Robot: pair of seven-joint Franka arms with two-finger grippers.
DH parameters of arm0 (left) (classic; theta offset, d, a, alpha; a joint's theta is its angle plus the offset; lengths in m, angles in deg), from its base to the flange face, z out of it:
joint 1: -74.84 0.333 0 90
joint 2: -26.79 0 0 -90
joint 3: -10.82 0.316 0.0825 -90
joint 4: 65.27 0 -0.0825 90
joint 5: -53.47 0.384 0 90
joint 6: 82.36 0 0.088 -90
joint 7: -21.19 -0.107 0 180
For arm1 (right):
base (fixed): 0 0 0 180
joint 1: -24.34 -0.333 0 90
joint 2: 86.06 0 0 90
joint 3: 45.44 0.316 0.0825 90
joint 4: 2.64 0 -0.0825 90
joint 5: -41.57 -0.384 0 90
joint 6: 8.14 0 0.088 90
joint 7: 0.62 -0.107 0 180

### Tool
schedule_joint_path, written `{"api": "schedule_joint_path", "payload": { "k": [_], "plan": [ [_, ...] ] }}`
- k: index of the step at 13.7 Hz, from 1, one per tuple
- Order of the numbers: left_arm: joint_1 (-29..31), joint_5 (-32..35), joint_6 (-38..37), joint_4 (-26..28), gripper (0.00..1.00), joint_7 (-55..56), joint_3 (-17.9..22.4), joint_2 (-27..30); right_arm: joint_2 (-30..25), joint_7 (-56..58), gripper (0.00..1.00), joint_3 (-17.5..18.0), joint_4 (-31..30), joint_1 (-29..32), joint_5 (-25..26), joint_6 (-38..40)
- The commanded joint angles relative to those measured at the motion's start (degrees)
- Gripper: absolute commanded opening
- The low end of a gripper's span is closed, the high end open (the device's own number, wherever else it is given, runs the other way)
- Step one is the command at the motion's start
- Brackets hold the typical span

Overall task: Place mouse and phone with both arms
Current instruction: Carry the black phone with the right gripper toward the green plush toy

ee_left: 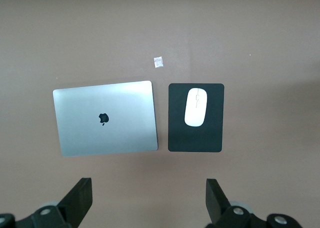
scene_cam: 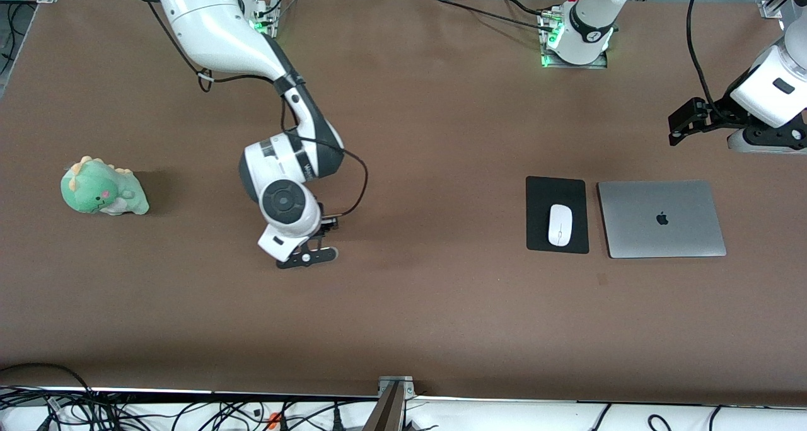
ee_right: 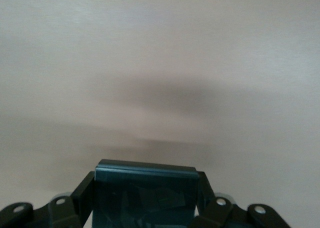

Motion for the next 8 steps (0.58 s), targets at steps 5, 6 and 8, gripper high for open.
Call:
{"api": "schedule_joint_path", "payload": {
  "k": [5, 6, 8],
  "plan": [
    [-0.08, -0.43, 0.20, -0.13, 1.00, -0.10, -0.28, 0.78, -12.05, 10.61, 0.00, 0.32, -23.55, 10.48, -0.95, -14.68],
    [-0.08, -0.43, 0.20, -0.13, 1.00, -0.10, -0.37, 0.78, -13.54, 12.01, 0.00, 0.32, -26.19, 12.23, -0.95, -16.18],
    [-0.08, -0.43, 0.11, -0.13, 1.00, -0.10, -0.37, 0.78, -16.18, 15.79, 0.00, 0.41, -32.25, 15.83, -1.04, -20.74]
  ]
}}
